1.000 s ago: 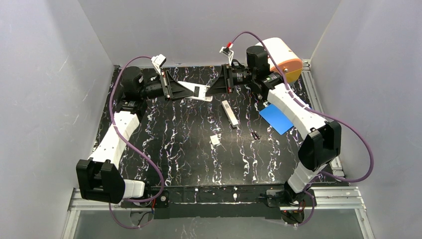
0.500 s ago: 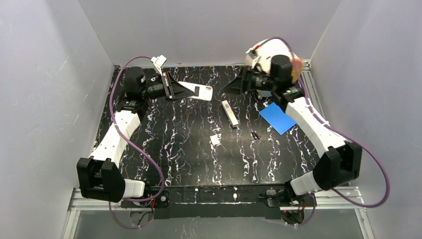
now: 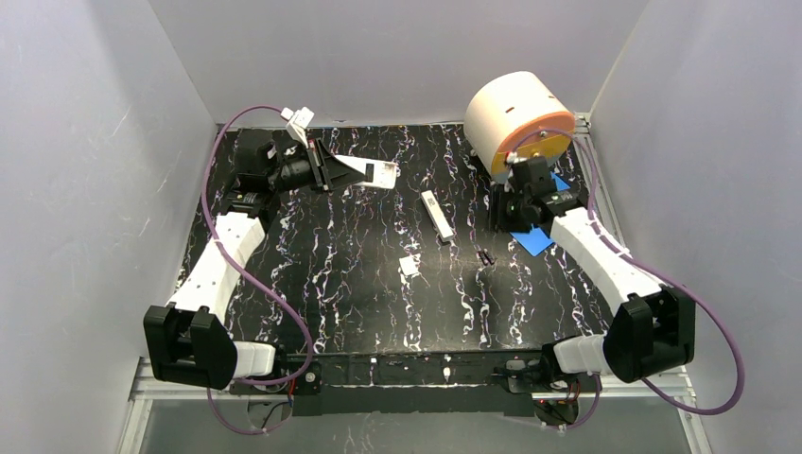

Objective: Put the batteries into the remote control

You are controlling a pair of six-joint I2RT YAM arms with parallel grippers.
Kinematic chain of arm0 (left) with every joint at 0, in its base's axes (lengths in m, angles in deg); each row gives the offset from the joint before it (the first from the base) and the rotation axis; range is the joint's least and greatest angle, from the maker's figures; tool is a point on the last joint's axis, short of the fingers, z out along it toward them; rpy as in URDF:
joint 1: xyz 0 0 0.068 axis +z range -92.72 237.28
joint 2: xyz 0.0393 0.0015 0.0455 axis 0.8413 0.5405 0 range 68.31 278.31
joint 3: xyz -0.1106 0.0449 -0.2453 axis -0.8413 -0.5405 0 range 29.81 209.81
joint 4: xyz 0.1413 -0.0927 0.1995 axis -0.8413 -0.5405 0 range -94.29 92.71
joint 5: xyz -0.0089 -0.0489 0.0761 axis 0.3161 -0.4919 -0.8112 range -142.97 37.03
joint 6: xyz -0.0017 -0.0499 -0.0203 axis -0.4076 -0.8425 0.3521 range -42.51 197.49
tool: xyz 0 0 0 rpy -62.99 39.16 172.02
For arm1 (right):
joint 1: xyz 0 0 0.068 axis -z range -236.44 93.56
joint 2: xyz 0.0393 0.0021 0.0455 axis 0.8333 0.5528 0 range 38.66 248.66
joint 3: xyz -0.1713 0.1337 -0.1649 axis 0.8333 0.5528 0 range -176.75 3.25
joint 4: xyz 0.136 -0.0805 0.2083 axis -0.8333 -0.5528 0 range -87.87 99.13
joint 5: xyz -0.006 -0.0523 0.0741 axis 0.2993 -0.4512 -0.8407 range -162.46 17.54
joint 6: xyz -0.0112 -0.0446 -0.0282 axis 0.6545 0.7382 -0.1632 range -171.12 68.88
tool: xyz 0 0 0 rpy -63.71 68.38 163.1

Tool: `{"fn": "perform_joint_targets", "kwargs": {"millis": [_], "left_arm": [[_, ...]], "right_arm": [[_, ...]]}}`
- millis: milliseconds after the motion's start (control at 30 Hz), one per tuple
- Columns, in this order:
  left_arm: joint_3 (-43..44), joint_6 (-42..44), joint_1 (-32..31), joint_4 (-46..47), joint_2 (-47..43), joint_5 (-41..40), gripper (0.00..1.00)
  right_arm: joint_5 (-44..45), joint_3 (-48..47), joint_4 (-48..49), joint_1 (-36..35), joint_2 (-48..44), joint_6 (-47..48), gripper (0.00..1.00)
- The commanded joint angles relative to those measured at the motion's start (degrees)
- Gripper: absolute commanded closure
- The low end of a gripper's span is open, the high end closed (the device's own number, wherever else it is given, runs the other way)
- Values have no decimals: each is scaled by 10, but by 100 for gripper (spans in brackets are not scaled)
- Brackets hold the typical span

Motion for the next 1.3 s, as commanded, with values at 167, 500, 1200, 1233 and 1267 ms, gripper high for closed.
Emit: {"fn": "perform_joint_targets", "kwargs": {"millis": [167, 500, 1200, 1233, 1267], "left_arm": [[12, 9, -1, 5, -14, 26, 100], [9, -3, -1, 6, -11, 31, 100], [21, -10, -1, 7, 8, 35, 100], [21, -11, -1, 7, 8, 35, 100], [20, -10, -1, 7, 7, 36, 100]], "right_arm": [[90, 66, -27, -33, 64, 82, 67], [101, 72, 49, -36, 148, 100, 75], [99, 83, 79, -37, 215, 90, 74], [103, 83, 79, -38, 216, 89, 75], [106, 83, 79, -38, 215, 88, 77]]}}
